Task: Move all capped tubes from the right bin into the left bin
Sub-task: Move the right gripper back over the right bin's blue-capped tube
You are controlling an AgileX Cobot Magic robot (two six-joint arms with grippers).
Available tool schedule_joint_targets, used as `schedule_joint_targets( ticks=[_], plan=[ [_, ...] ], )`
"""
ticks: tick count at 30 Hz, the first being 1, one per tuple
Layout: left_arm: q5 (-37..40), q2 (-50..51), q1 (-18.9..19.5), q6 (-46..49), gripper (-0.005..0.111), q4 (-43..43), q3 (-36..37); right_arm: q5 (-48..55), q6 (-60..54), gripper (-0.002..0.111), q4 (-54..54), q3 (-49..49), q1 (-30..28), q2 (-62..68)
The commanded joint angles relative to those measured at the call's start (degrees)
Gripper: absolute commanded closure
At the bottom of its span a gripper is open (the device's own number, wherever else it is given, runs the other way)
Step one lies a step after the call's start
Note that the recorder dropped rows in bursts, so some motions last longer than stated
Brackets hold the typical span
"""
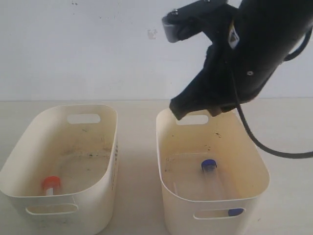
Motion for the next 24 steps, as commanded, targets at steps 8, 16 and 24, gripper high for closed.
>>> schedule_joint_targets(
  ticks=[8, 16, 24],
  plan=[
    [-0.2, -0.2, 0.3, 0.1, 0.103, -0.2, 0.2, 8.7, 6.3, 0.108, -8.9, -8.1, -0.7, 14.2],
    [-0.2, -0.2, 0.3, 0.1, 0.103, -0.2, 0.2, 8.7, 0.1, 0.108, -3.8, -20.8, -2.8, 25.3],
    [-0.2, -0.2, 0.3, 0.1, 0.103, -0.2, 0.2, 8.7, -0.4, 0.108, 12.9, -20.1, -11.5, 27.0]
  ],
)
